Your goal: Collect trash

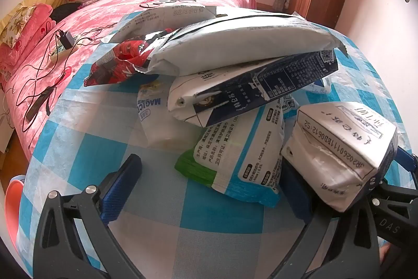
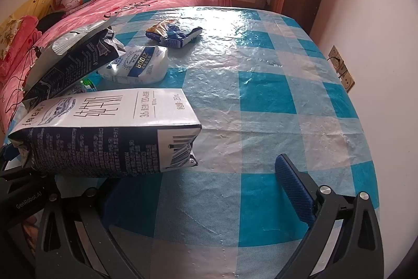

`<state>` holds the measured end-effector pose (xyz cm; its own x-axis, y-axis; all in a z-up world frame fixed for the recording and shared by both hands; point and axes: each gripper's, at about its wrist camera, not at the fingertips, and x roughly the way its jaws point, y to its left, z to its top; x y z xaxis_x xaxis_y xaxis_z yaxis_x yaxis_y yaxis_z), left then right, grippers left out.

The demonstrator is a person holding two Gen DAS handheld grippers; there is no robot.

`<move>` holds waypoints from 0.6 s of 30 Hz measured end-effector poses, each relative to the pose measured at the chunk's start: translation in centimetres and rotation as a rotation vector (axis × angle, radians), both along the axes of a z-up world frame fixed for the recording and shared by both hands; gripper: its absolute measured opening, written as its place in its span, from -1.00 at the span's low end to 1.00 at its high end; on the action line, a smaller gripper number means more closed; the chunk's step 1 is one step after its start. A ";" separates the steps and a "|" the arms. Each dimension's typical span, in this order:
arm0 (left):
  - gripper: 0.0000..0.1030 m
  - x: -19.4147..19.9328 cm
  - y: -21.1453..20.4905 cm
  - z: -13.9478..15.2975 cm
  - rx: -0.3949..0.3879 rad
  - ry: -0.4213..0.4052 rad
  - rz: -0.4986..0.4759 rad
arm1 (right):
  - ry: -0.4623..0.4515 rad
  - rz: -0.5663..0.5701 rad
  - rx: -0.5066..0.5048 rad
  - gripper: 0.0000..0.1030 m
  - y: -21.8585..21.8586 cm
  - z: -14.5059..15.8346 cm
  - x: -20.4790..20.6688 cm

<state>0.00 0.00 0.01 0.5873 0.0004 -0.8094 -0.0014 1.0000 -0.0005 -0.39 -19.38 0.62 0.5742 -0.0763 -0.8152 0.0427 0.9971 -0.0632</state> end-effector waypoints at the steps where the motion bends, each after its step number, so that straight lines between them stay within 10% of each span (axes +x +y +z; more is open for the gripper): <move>1: 0.93 0.0 0.0 0.0 -0.001 -0.001 0.000 | -0.001 0.000 -0.001 0.93 0.0 0.0 0.0; 18: 0.93 0.0 0.0 0.0 0.001 0.001 0.003 | 0.003 0.005 -0.002 0.93 0.0 -0.3 0.1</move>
